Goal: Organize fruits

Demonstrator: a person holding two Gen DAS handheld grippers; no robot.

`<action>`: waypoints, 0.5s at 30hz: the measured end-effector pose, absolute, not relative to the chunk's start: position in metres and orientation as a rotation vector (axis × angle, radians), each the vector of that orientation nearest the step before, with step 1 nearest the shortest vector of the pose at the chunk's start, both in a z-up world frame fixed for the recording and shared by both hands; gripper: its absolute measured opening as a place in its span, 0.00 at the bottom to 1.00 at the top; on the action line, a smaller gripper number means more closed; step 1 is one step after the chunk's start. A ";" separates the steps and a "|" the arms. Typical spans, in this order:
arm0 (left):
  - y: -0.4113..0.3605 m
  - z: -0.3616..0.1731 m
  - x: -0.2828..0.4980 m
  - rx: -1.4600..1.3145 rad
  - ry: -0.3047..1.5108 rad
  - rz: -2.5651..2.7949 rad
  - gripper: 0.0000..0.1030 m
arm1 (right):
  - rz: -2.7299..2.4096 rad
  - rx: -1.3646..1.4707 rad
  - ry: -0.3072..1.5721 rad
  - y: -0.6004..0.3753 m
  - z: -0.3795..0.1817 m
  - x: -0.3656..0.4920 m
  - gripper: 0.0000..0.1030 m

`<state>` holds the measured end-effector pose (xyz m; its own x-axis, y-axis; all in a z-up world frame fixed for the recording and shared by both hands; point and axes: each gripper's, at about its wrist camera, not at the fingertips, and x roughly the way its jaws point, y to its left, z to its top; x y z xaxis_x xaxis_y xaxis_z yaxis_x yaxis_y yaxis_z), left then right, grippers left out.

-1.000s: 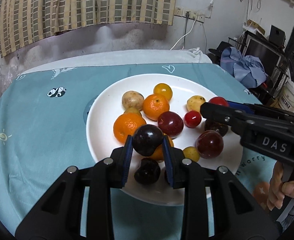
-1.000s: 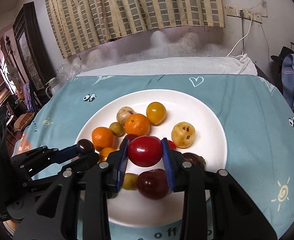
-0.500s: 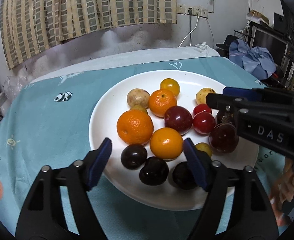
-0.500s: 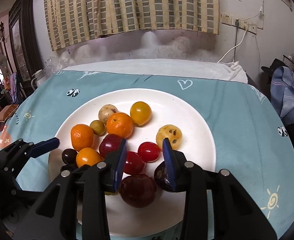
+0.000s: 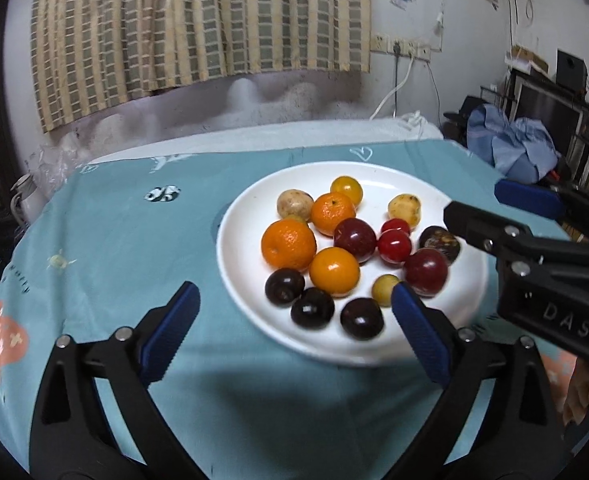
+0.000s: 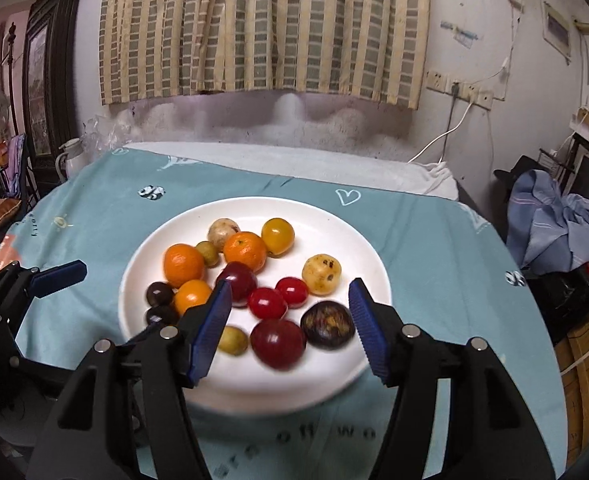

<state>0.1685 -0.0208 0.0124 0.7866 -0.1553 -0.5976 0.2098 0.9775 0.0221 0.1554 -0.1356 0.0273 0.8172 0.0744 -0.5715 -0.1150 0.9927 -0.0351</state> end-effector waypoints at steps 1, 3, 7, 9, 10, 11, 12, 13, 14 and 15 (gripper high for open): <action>-0.019 0.016 0.159 0.083 0.625 -0.190 0.98 | 0.100 -0.069 0.597 -0.134 0.030 0.148 0.60; -0.017 0.019 0.141 0.079 0.609 -0.178 0.98 | 0.096 -0.079 0.579 -0.130 0.035 0.130 0.63; -0.013 0.020 0.106 0.084 0.589 -0.157 0.98 | 0.048 -0.086 0.492 -0.129 0.039 0.083 0.99; -0.013 0.017 0.095 0.087 0.596 -0.155 0.98 | 0.032 -0.085 0.441 -0.131 0.037 0.059 0.99; -0.013 0.015 0.089 0.089 0.605 -0.155 0.98 | 0.019 -0.090 0.431 -0.131 0.035 0.051 0.99; -0.014 0.013 0.085 0.085 0.615 -0.155 0.98 | 0.005 -0.095 0.431 -0.131 0.033 0.046 0.99; -0.013 0.012 0.083 0.080 0.622 -0.154 0.98 | -0.008 -0.104 0.448 -0.131 0.031 0.043 0.99; -0.012 0.011 0.082 0.075 0.629 -0.149 0.98 | -0.025 -0.114 0.474 -0.131 0.028 0.043 0.99; -0.012 0.010 0.081 0.080 0.639 -0.139 0.98 | -0.030 -0.108 0.486 -0.131 0.027 0.042 0.99; -0.013 0.008 0.081 0.098 0.647 -0.114 0.98 | -0.019 -0.093 0.501 -0.133 0.024 0.041 0.99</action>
<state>0.0810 -0.0133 0.0081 0.7919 -0.0751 -0.6061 0.1364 0.9891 0.0556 0.0410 -0.1335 0.0239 0.8771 -0.0412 -0.4785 -0.0046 0.9956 -0.0940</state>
